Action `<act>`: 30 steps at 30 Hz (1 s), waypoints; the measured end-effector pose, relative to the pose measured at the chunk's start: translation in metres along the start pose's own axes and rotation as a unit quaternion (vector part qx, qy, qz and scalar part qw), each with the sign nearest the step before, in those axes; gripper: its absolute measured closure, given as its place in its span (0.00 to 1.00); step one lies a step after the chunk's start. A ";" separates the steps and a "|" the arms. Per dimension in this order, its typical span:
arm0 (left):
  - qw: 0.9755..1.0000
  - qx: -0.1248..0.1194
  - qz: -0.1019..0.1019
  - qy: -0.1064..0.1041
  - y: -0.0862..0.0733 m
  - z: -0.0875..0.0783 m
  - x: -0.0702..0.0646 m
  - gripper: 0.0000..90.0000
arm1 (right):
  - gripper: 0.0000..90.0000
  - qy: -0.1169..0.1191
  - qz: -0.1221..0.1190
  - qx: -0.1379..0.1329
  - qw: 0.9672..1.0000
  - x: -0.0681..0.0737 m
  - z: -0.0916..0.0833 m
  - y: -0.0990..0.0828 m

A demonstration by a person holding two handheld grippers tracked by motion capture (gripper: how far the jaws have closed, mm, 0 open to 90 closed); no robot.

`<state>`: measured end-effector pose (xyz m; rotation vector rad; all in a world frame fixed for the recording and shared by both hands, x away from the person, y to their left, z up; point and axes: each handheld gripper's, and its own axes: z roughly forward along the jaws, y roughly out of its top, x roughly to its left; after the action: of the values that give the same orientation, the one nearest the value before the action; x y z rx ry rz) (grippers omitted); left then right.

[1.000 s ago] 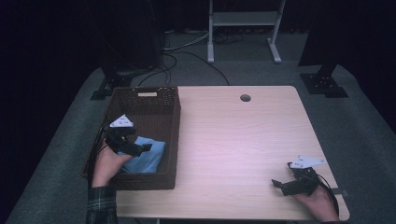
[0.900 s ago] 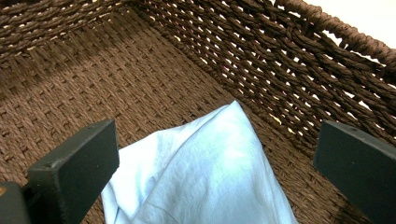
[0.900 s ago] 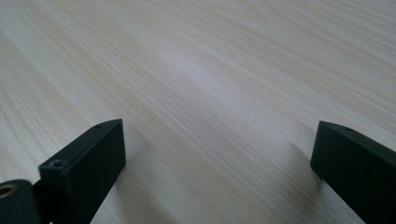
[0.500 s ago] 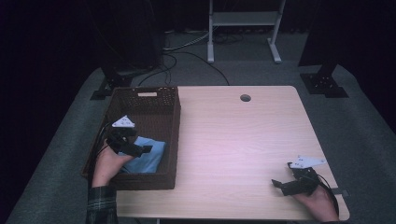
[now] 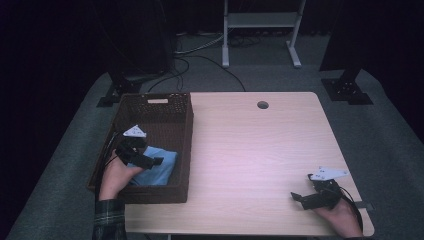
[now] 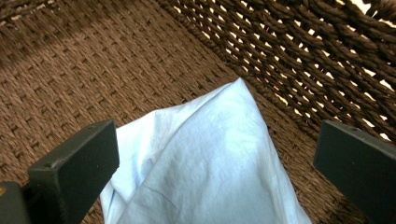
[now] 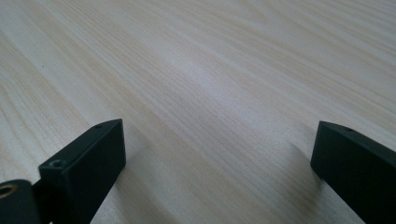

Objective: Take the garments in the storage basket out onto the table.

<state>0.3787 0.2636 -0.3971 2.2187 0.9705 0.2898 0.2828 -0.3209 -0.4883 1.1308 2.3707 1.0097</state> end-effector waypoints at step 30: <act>0.999 0.052 -0.007 -0.002 -0.002 0.010 0.000 0.00 | 0.02 0.000 0.000 0.000 1.000 0.000 0.000 0.000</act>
<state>0.3823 0.2598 -0.4061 2.3038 1.0200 0.2323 0.2828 -0.3209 -0.4883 1.1308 2.3707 1.0098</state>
